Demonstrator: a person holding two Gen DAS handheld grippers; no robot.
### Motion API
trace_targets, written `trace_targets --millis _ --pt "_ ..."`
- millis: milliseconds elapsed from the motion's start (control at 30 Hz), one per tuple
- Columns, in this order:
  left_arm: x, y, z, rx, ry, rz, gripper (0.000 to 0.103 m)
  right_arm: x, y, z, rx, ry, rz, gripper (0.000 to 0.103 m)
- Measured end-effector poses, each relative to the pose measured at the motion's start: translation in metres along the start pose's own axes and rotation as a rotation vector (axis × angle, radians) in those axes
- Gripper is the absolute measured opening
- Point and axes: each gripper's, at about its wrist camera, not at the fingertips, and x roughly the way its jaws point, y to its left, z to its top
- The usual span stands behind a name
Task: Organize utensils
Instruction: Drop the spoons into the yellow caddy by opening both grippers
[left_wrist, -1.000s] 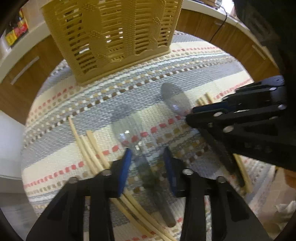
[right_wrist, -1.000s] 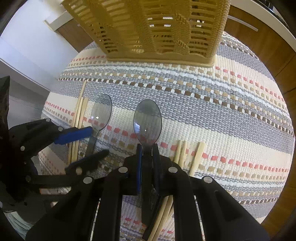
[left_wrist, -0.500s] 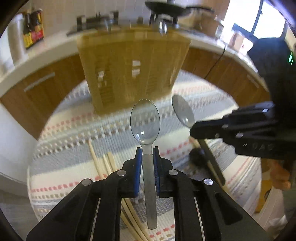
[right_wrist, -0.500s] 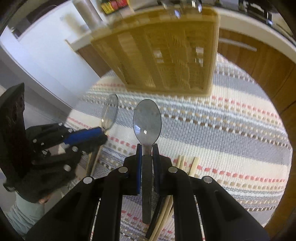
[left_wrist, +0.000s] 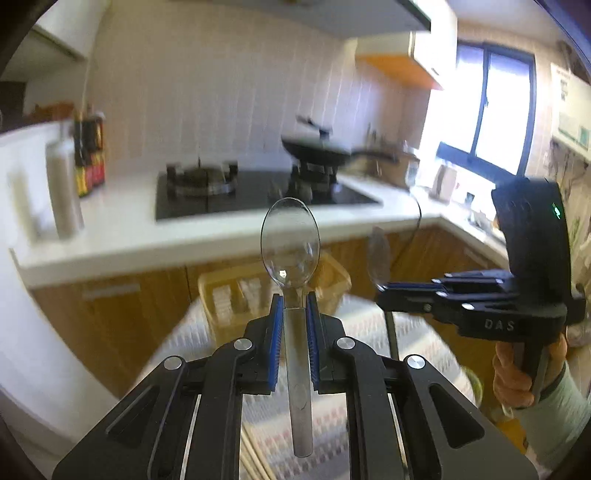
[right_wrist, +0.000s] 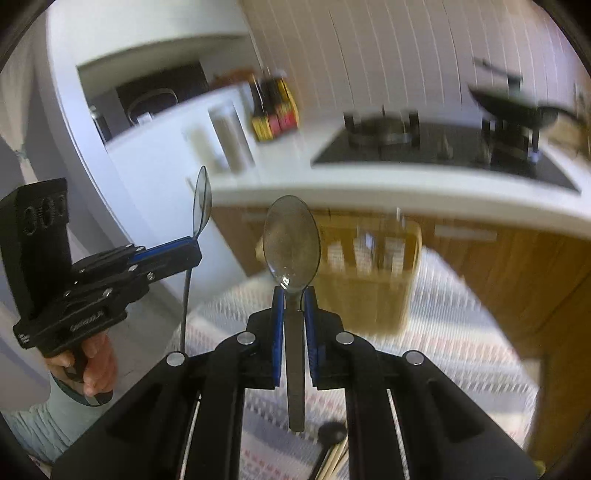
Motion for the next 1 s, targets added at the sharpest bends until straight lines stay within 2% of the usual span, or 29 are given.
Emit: trace_targets --millis 133,367,467,567,800,1000 --pt "-0.002 0.008 0.02 0.002 -0.069 0.05 0.01 -0.002 0.006 0.025 -0.041 -0.095 -0.037 0.009" --pt "0.004 0.034 0.042 -0.037 -0.202 0.055 0.01 0.001 0.004 0.056 -0.089 -0.245 -0.131 0.009" --pt "0.011 0.039 0.044 -0.021 -0.288 0.071 0.01 0.007 0.001 0.061 -0.102 -0.309 -0.184 0.009" --pt "0.02 0.039 0.044 0.01 -0.331 0.109 0.01 0.016 -0.009 0.062 -0.101 -0.356 -0.215 0.009" --pt "0.047 0.042 0.031 0.013 -0.396 0.101 0.01 0.049 -0.038 0.056 -0.094 -0.385 -0.247 0.009" --pt "0.068 0.056 0.022 -0.028 -0.394 0.082 0.011 0.074 -0.062 0.045 -0.076 -0.366 -0.235 0.009"
